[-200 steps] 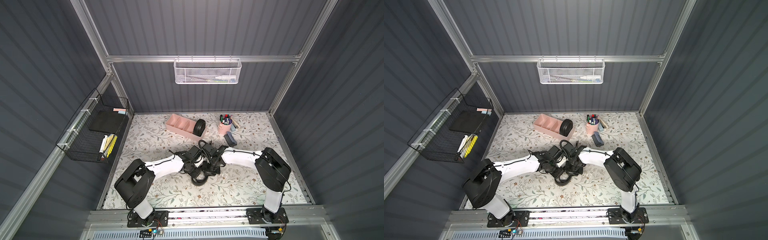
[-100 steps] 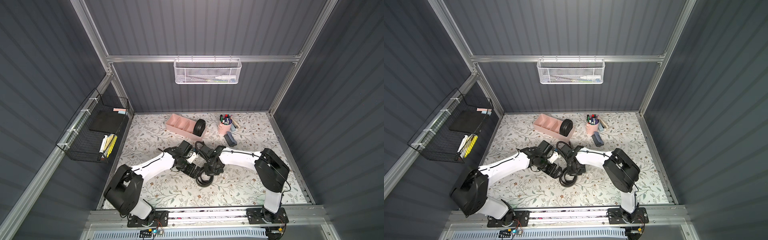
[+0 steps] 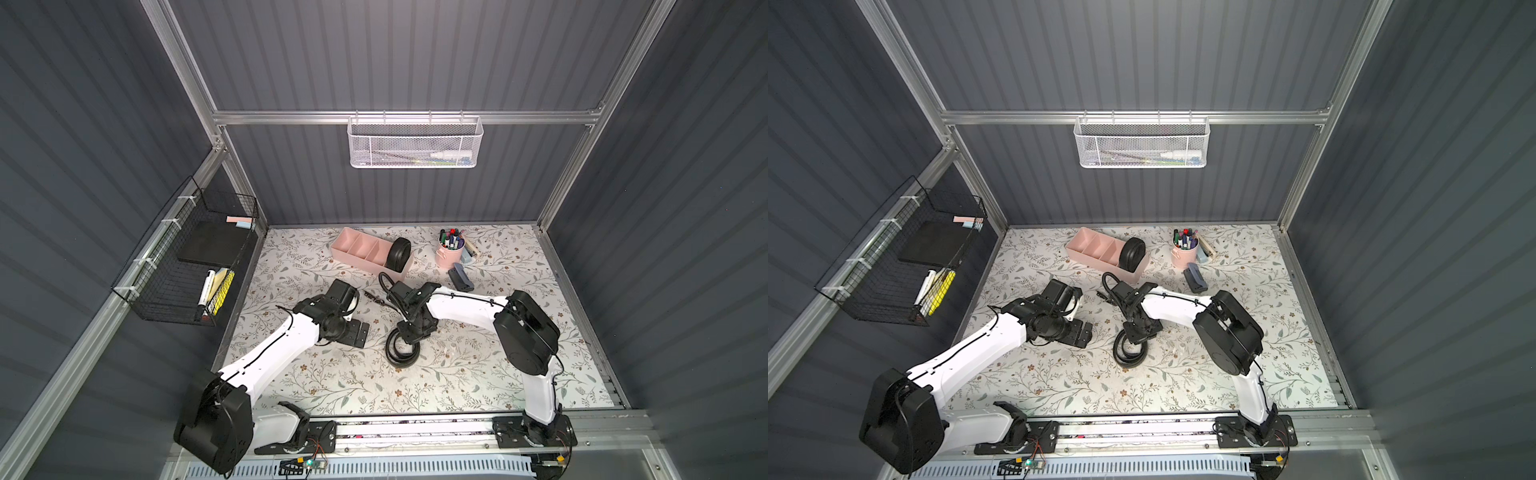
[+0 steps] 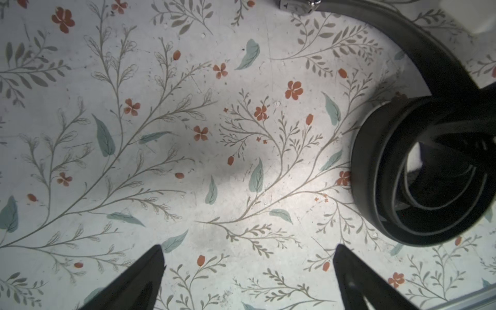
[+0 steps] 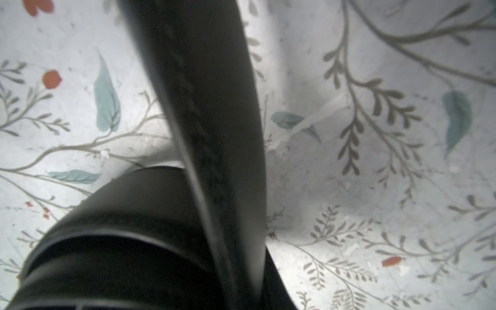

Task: Place the belts into the storage roll
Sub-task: Roll the belt at the center of the board.

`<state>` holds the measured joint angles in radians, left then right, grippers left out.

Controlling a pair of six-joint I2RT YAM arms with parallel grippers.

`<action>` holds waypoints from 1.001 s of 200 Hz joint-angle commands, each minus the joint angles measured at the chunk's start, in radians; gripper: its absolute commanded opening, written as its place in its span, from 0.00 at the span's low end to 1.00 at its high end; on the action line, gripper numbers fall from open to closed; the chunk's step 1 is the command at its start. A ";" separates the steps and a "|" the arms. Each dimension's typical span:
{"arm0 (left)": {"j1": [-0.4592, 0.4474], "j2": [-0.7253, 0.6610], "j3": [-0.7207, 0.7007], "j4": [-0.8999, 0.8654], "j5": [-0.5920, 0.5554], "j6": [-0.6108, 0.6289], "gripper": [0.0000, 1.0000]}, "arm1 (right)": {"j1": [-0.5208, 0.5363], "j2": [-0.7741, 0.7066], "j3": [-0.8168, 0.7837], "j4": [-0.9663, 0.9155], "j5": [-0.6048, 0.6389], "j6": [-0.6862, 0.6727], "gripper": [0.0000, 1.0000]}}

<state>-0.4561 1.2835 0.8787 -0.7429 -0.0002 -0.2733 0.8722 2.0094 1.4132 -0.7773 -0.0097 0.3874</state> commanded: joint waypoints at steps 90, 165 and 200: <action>0.008 0.040 0.043 -0.074 0.051 0.005 0.99 | -0.039 -0.052 -0.044 0.060 0.008 -0.253 0.00; 0.080 -0.023 0.005 -0.103 0.043 0.027 0.99 | 0.026 0.027 0.066 0.014 -0.071 -0.461 0.00; 0.151 0.036 0.061 -0.096 0.090 0.077 0.99 | 0.051 0.013 0.058 -0.019 -0.049 -0.552 0.00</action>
<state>-0.3374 1.2915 0.8944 -0.8307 0.0547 -0.2501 0.9112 2.0396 1.4731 -0.7513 -0.0498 -0.0475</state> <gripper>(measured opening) 0.994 0.202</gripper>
